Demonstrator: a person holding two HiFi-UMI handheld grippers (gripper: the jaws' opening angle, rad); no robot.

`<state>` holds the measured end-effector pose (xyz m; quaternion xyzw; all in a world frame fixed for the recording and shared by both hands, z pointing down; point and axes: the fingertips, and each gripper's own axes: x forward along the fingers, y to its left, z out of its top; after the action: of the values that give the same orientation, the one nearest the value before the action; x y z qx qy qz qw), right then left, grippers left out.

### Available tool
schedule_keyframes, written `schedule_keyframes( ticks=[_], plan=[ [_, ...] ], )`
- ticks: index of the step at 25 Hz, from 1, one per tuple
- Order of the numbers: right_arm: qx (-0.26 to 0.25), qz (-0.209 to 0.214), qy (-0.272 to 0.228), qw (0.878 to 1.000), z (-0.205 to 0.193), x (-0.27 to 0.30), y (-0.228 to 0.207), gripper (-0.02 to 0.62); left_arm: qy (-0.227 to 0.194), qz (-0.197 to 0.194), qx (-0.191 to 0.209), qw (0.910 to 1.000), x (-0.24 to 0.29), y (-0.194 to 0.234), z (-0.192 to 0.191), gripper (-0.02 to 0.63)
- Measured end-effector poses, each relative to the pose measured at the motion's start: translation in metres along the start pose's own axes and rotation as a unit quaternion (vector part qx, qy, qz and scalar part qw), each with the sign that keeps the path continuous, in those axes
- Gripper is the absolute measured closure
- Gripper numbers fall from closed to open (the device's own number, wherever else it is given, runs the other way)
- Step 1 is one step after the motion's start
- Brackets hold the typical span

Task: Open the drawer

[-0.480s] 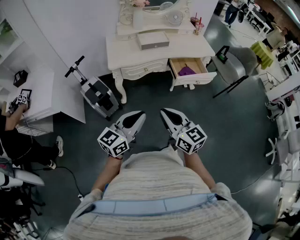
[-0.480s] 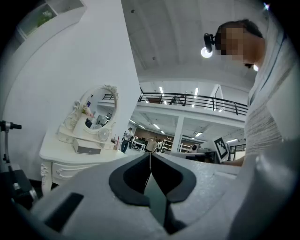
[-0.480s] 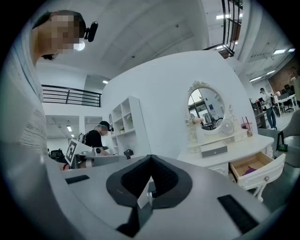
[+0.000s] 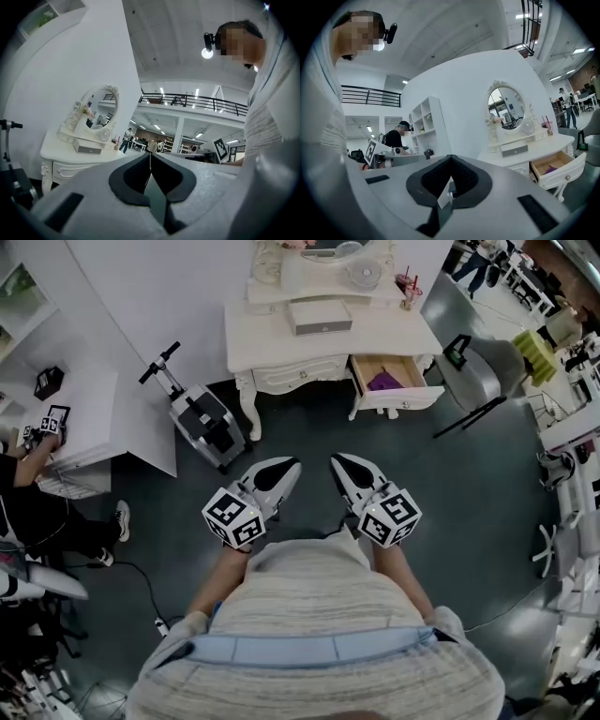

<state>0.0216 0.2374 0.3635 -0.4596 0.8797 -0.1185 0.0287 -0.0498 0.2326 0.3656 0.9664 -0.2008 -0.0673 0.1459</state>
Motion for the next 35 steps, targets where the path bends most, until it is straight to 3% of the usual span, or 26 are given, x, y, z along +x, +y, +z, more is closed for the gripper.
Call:
schedule_keyframes(
  ticks=[13, 21, 35],
  plan=[
    [0.018, 0.025, -0.012, 0.999, 0.001, 0.007, 0.008, 0.586, 0.001, 0.007, 0.001, 1.0000, -0.006, 0.004, 0.000, 0.586],
    [0.021, 0.025, 0.007, 0.999, -0.009, 0.011, 0.007, 0.586, 0.001, 0.020, -0.017, 0.9997, -0.010, 0.015, -0.008, 0.586],
    [0.040, 0.038, 0.031, 0.998, -0.009, 0.071, -0.060, 0.586, 0.017, 0.041, -0.034, 0.9985, 0.042, 0.086, -0.010, 0.586]
  ],
)
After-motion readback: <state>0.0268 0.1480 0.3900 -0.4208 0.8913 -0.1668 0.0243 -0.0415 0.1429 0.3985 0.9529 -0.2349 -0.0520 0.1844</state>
